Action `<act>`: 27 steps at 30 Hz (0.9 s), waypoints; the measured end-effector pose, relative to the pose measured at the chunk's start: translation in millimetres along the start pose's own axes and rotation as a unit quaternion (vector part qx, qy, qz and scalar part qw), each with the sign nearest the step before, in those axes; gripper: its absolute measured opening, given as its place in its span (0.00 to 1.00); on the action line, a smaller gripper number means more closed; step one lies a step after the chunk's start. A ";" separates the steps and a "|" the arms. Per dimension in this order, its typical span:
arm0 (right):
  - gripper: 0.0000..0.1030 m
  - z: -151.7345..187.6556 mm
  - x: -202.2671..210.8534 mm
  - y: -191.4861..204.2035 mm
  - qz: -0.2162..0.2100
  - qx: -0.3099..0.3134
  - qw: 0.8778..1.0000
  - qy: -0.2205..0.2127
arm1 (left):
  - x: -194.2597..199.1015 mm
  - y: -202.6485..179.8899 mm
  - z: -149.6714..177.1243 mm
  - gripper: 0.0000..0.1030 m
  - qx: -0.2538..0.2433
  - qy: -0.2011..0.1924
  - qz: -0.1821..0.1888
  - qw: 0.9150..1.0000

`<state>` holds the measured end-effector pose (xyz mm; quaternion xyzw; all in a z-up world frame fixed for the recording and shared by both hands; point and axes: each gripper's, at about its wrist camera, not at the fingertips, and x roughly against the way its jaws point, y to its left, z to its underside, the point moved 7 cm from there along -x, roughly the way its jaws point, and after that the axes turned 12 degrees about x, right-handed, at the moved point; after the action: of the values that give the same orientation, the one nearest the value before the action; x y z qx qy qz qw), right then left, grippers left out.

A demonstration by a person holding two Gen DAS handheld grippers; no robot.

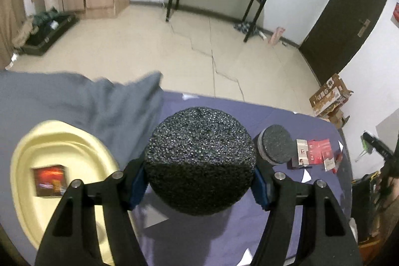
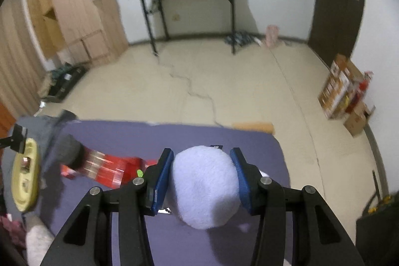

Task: Organize rigid objects
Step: 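Grasp the black foam puck with the left gripper while the right grasps the lavender ball, then drop the black puck into the tray with the left gripper while the right drops the ball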

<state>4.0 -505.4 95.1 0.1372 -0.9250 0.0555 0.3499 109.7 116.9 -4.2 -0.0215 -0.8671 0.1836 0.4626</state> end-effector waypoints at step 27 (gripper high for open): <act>0.45 1.3 -16.5 456.0 -0.286 0.271 0.919 0.002 | 60.5 251.2 62.5 0.67 0.094 0.014 -0.105 0.990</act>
<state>-118.4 -66.1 80.2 0.4858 -0.7952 0.2016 0.3018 -8.8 344.9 -72.7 0.1107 -0.8368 0.2145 0.4914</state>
